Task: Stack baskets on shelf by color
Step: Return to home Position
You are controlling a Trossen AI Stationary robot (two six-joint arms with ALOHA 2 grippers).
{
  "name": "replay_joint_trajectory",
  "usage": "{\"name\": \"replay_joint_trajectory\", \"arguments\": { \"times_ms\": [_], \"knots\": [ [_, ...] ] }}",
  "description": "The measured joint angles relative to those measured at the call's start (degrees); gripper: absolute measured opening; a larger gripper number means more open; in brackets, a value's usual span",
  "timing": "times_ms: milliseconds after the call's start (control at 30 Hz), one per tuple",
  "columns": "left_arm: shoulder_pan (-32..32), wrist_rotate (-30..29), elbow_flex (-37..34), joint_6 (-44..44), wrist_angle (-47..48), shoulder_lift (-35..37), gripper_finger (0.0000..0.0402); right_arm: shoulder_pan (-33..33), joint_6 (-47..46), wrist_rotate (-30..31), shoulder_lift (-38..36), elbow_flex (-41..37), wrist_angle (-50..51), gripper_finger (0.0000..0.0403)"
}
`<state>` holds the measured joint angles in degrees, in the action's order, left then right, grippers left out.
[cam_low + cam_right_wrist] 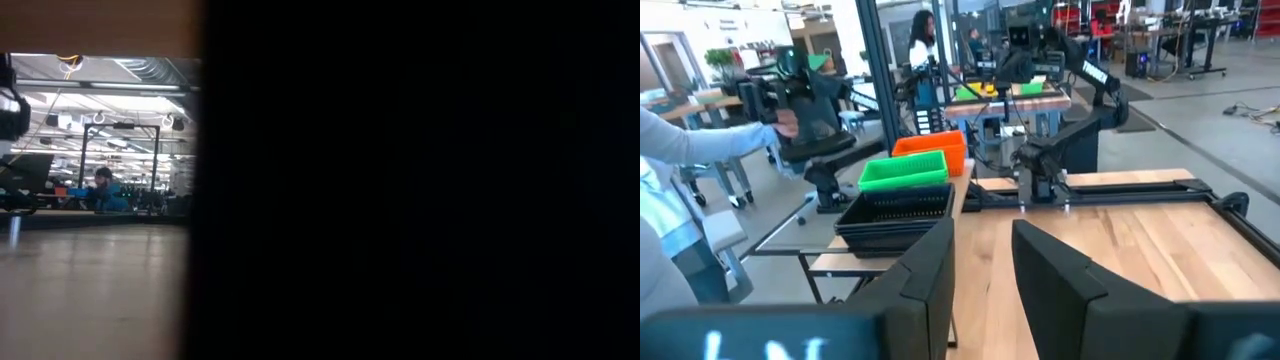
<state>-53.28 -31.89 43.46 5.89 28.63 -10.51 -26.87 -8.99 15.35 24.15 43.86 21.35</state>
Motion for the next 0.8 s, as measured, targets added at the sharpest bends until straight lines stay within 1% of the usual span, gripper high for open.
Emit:
{"name": "replay_joint_trajectory", "arguments": {
  "times_ms": [167, 300, 400, 567, 667, 767, 800],
  "knots": [
    [0.0, 0.0, -4.6, -0.8, -1.0, 6.2, 0.0, 0.0, 0.2, 0.1, -4.1, -3.0, -1.1, 0.0106],
    [0.0, 0.0, -7.1, -2.2, -1.9, 10.5, 0.0, 0.0, 0.0, 1.5, -7.8, -5.5, -1.5, 0.0106],
    [0.0, 0.4, -7.9, -3.1, -1.0, 10.2, 0.0, 0.0, 0.2, 1.6, -10.7, -7.6, -2.7, 0.0106],
    [0.0, 3.1, -9.8, -5.2, -3.7, 10.3, 0.0, 0.0, 0.2, 1.6, -16.2, -11.7, -4.3, 0.0106],
    [0.0, 2.8, -10.8, -6.5, -6.2, 10.4, 0.0, 0.0, 0.3, 1.6, -19.4, -14.8, -5.5, 0.0106],
    [0.0, 2.6, -13.6, -7.1, -6.9, 10.2, 0.0, 0.0, 0.6, 2.3, -22.6, -17.9, -7.9, 0.0106],
    [0.0, 2.6, -14.2, -8.0, -8.6, 10.2, 0.0, 0.0, 0.7, 2.9, -23.7, -18.8, -8.2, 0.0106]
  ]
}}
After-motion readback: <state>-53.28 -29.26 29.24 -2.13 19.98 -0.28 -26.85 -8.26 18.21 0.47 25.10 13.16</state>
